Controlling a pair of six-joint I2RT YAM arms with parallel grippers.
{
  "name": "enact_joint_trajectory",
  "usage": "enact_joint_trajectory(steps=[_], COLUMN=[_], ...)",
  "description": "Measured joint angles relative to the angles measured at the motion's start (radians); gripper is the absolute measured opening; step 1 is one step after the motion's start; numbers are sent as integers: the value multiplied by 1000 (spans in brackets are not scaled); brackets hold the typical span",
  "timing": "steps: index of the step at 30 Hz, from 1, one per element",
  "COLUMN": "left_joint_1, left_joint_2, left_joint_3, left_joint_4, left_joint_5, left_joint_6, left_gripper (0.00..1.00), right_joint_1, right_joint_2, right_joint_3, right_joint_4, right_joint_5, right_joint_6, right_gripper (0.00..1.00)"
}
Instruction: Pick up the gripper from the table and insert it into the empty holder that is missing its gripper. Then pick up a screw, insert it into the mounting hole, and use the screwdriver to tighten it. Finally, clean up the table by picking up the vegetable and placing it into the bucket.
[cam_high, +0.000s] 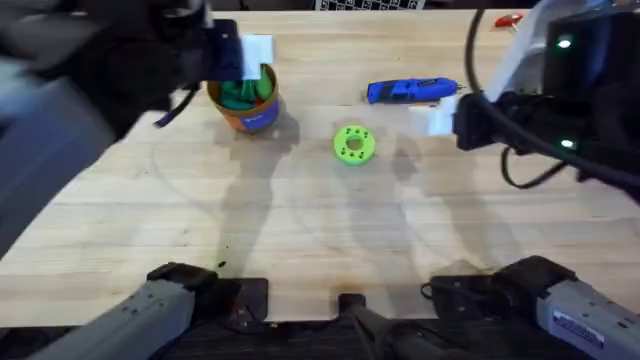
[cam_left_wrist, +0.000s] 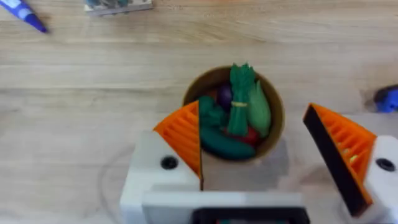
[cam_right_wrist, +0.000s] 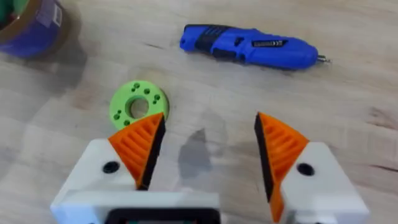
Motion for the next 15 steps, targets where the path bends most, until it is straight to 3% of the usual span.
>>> enact_joint_trajectory(steps=[6,15], left_joint_1=[0,0], left_joint_2=[-202,-378], left_joint_3=[7,7], left_joint_4=[-250,-463], left_joint_5=[20,154], left_joint_6=[13,118], left_gripper=[985,985], right_joint_1=[0,0], right_joint_2=[-87,-166], right_joint_3=[118,189], right_joint_4=[-213,-398], right_joint_5=[-2,-2], right_joint_6=[0,0], right_gripper=[866,866])
